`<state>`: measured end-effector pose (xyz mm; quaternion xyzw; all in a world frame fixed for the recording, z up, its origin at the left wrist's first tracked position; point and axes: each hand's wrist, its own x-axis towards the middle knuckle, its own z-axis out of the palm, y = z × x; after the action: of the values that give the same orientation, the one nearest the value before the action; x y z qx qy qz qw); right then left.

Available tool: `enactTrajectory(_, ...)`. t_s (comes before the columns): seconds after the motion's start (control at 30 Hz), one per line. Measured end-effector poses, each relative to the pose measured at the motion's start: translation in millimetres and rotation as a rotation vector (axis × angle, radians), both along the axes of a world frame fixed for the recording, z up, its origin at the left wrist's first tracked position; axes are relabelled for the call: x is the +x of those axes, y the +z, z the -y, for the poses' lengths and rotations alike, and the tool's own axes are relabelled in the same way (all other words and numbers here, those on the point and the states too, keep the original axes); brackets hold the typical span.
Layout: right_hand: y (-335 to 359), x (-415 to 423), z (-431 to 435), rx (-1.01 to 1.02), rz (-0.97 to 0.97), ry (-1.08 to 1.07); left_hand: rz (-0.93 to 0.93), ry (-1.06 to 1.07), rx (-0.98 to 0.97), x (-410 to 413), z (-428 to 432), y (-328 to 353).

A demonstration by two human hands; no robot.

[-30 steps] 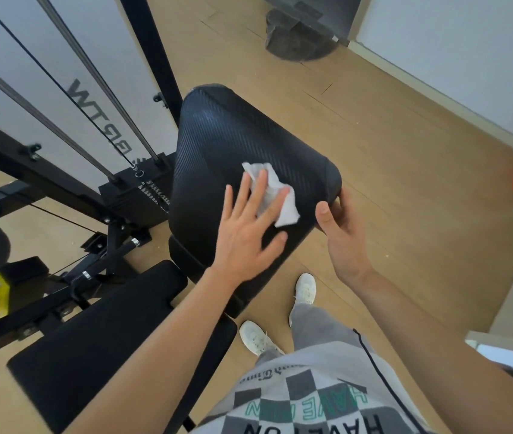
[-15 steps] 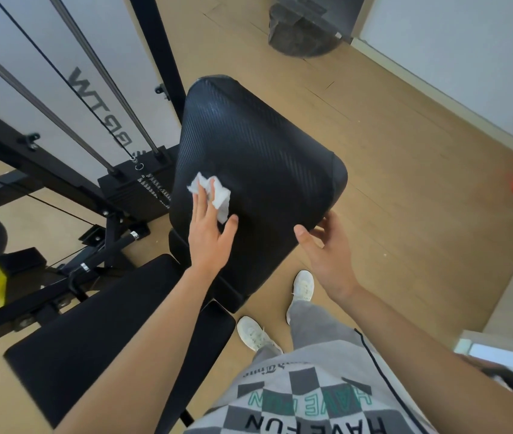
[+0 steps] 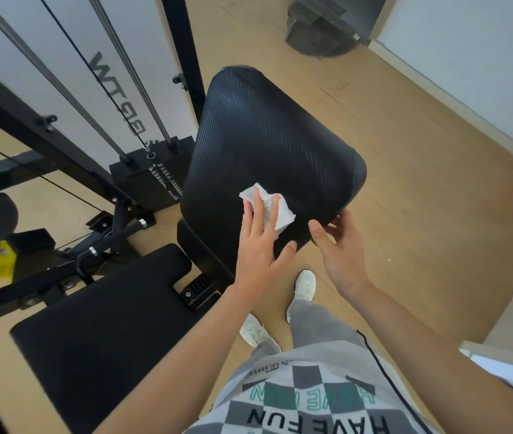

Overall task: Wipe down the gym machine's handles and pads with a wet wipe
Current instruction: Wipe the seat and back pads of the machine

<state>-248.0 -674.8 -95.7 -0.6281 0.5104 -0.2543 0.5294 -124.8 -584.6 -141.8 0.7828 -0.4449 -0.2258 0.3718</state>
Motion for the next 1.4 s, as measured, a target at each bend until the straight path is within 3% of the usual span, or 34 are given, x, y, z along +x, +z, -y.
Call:
enactTrajectory(0.33, -5, 5, -3, -0.006, -0.036, -0.019, -0.321, 0.185, 0.312, -30, -71, -71)
enactTrajectory(0.57, -5, 2, 0, 0.017, -0.021, -0.020, -0.121, 0.038, -0.021, -41, -23, -14)
enactTrajectory(0.73, -6, -1, 3, 0.045, -0.006, -0.008, -0.056, 0.040, 0.043, -38, -28, -33)
enactTrajectory(0.9, -7, 0, 3, 0.045, -0.016, -0.008, -0.169, 0.145, 0.275, -33, -68, -70)
enactTrajectory(1.13, -7, 1, 3, 0.025, -0.022, -0.013, -0.245, 0.345, 0.001, -22, -40, -22)
enactTrajectory(1.23, -7, -1, 3, 0.031, -0.005, -0.007, -0.165, 0.402, -0.106, -16, -20, -11)
enactTrajectory(1.4, -7, -1, 4, 0.026, -0.008, -0.005, -0.132, 0.436, -0.151, -15, -2, -12)
